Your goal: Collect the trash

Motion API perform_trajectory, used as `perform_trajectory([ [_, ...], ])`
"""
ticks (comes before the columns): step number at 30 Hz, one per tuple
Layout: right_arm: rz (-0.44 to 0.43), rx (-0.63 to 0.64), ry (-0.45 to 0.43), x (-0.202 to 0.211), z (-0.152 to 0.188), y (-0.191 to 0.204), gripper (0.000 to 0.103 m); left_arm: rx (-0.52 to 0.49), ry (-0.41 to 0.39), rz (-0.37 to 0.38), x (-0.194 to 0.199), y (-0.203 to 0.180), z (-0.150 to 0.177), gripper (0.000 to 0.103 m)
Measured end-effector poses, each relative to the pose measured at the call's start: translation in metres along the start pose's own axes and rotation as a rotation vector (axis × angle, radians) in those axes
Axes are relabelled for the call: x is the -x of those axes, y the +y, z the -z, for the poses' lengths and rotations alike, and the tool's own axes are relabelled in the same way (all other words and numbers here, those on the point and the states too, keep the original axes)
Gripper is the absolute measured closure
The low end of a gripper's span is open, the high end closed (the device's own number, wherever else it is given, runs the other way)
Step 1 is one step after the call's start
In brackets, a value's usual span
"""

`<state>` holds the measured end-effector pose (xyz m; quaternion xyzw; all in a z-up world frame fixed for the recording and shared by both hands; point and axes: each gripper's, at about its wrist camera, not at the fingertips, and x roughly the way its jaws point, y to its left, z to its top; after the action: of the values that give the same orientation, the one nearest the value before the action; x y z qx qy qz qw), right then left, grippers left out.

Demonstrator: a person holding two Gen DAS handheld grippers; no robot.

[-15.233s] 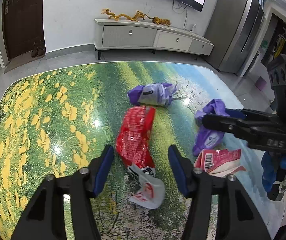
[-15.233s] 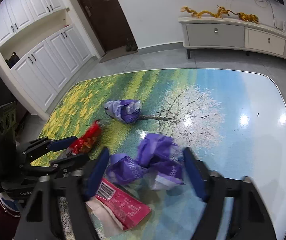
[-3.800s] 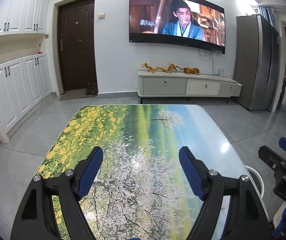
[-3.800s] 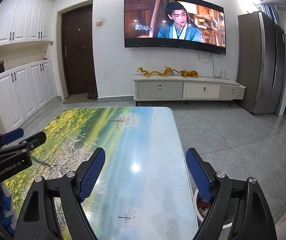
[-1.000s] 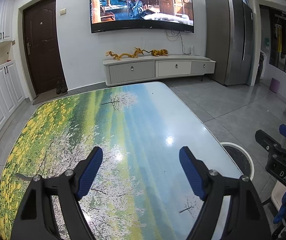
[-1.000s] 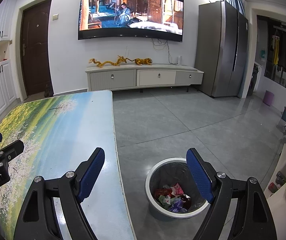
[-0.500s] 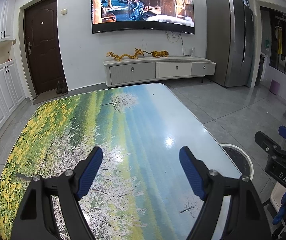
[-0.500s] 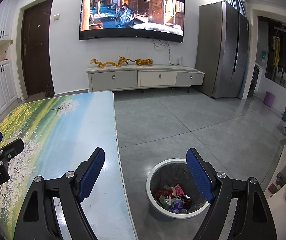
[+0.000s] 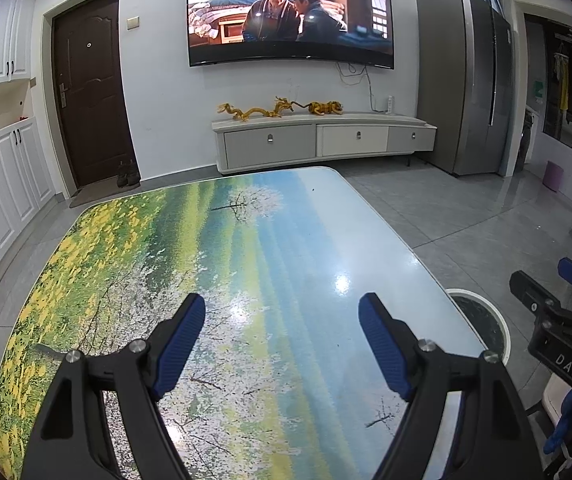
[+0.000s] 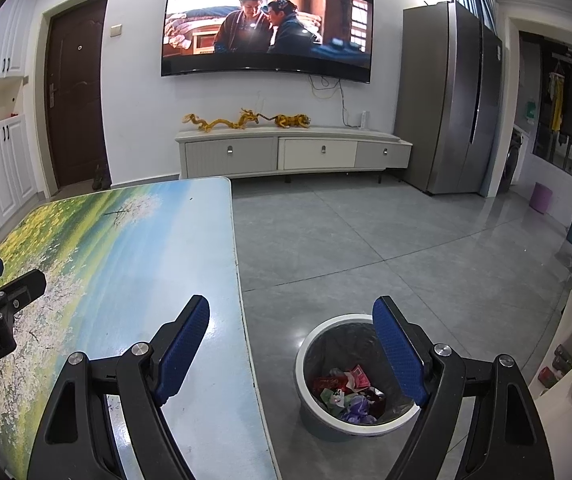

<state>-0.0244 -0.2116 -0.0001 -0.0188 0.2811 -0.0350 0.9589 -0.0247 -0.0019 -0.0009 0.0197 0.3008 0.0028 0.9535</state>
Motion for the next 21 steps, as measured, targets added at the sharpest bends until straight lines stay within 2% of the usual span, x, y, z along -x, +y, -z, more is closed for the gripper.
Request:
perform_trajectory([
  [21, -0.001, 0.008, 0.01, -0.0019, 0.0008, -0.0032, 0.02, 0.002, 0.003, -0.025, -0.0005, 0.003, 0.0033, 0.025],
])
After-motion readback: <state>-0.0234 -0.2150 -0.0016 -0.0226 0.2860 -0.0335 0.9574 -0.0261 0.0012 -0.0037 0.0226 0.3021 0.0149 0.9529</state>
